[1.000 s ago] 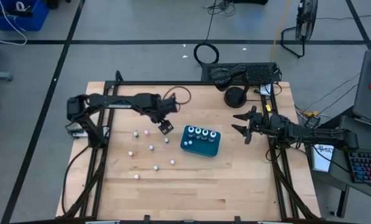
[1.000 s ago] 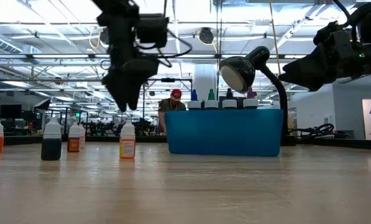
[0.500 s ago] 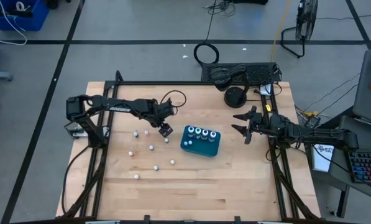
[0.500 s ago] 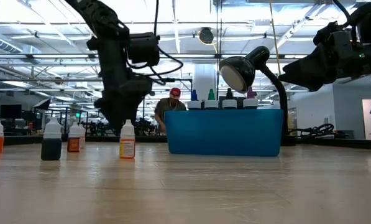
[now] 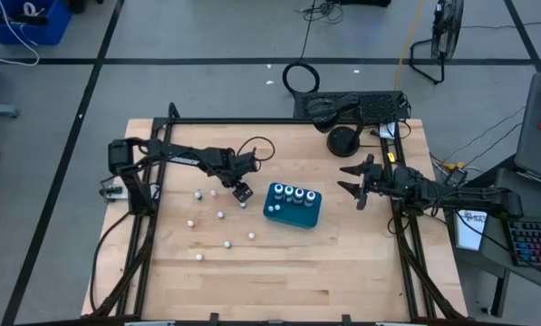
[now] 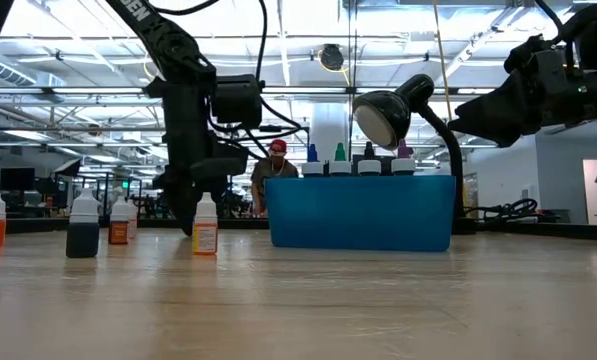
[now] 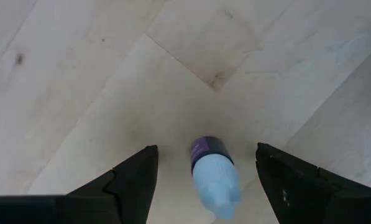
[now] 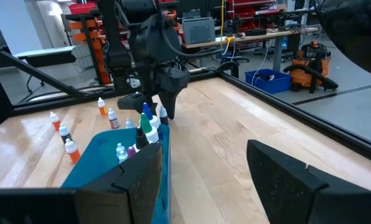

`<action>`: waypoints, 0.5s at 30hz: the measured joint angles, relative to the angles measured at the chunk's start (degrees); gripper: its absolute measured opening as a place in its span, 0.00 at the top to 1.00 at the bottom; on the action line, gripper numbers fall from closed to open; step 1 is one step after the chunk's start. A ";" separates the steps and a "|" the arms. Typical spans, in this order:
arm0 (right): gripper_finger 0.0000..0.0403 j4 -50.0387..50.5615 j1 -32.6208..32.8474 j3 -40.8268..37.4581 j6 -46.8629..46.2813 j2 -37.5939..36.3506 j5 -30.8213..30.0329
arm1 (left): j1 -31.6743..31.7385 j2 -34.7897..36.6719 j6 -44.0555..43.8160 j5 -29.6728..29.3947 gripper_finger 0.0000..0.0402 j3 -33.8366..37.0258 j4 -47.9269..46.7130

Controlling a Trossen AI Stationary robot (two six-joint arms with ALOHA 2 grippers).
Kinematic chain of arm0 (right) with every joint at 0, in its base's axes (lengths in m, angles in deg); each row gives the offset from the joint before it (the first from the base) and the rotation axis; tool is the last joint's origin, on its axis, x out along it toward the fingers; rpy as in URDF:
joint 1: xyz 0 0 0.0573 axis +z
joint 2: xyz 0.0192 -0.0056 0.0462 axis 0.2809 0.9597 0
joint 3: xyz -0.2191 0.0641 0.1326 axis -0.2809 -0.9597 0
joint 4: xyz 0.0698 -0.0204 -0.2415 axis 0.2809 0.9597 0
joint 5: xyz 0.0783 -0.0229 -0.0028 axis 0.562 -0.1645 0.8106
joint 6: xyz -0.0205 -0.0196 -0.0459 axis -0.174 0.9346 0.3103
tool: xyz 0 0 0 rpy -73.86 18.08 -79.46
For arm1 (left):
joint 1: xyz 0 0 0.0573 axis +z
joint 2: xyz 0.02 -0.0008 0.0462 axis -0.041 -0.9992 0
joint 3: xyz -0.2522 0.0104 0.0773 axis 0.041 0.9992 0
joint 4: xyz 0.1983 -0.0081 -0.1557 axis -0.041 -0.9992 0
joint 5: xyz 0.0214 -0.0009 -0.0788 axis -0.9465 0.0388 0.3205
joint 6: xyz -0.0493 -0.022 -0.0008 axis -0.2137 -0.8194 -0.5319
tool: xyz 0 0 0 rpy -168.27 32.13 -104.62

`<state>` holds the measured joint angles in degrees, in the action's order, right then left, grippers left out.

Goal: Pick & Place food coloring
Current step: Put the small purple food coloring bottle into the blue container

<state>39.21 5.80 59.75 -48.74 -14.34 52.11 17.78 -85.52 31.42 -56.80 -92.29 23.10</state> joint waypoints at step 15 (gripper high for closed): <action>0.44 -0.02 0.00 0.00 0.01 0.00 0.00 | -0.13 0.96 3.51 -0.82 0.46 0.21 -0.85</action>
<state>39.19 5.80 59.75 -48.73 -14.34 52.11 17.65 -84.55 34.93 -57.62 -92.08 22.26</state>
